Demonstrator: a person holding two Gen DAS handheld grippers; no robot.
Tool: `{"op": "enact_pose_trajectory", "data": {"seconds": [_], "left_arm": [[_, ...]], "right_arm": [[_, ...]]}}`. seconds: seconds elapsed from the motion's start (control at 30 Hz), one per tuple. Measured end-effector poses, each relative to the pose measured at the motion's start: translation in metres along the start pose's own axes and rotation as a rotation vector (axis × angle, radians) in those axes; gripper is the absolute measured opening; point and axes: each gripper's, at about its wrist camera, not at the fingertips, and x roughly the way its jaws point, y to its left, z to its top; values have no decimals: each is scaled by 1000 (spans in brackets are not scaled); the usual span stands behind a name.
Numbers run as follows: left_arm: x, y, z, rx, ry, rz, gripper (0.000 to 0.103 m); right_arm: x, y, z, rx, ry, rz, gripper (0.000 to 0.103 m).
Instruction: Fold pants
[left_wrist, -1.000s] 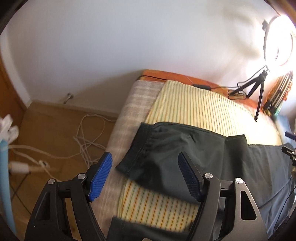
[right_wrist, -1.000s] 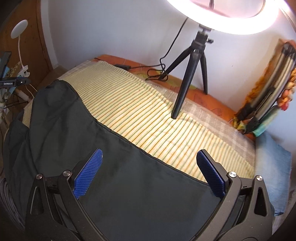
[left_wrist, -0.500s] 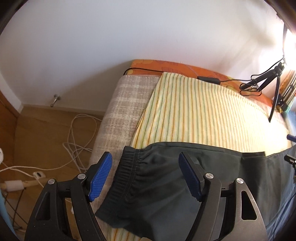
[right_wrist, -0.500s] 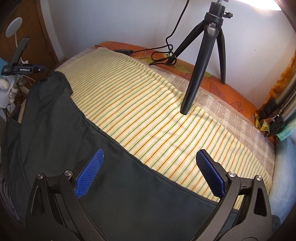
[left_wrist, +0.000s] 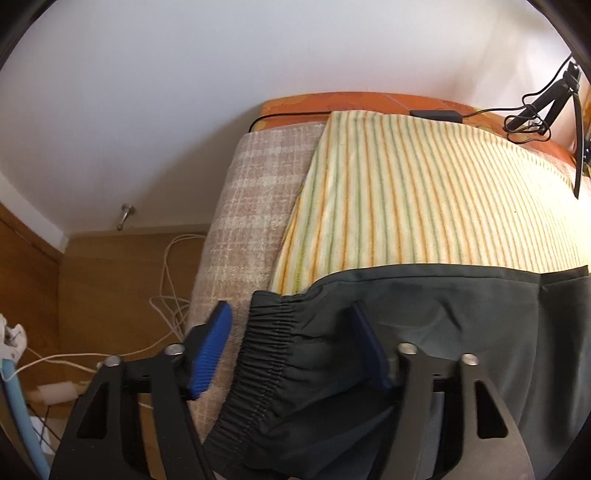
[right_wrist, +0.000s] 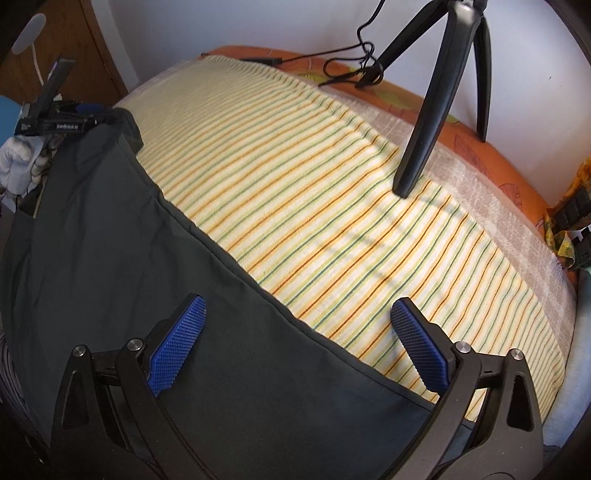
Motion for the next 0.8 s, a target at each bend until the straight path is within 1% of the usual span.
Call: {"op": "enact_pose_trajectory", "data": {"seconds": [0.03,0.07,0.1,0.13,0.23,0.27,0.3,0.33,0.37,0.4,0.43,0.47,0.57,0.63,0.67,0.8], "left_arm": [[0,-3,0,7,-5,1,44],[-1,-5,0,21,-13,10,41],[-2,-9,-1,39,-21,19,34],[-3,-12,-3,54,-28,24,30],[-5,-21,-7,111,-56,61,27],[-6,-23,-9,126,-64,68,27],[-7,-24,-9,136,-69,71,26],[-8,-24,-10,144,-74,73,26],[-8,-24,-10,149,-78,75,26],[-9,-24,-9,149,-82,73,25],[-11,-22,-8,143,-87,65,25],[-14,-20,-8,137,-94,61,25],[-24,-14,-6,119,-116,53,25],[-32,-11,-3,112,-140,50,24],[-38,-7,-2,105,-156,43,24],[-48,1,4,90,-188,23,24]], "right_arm": [[0,2,0,-8,-8,-5,102],[0,3,0,-5,-6,-3,102],[0,4,0,-3,-6,-6,102],[0,5,-1,-4,-8,-10,102],[-3,14,-2,-6,-27,-22,93],[-4,17,-4,-11,-35,-22,85],[-7,21,-5,-22,-45,-22,74],[-9,26,-6,-33,-51,-24,68],[-11,30,-7,-42,-54,-27,55],[-12,35,-7,-46,-54,-20,35],[-13,39,-7,-52,-54,-40,26],[-13,40,-7,-57,-51,-59,12],[-17,39,-9,-54,-68,-63,4],[-25,38,-9,-56,-89,-82,4],[-33,35,-15,-56,-103,-81,4],[-59,29,-18,-11,-168,-85,3]]}}
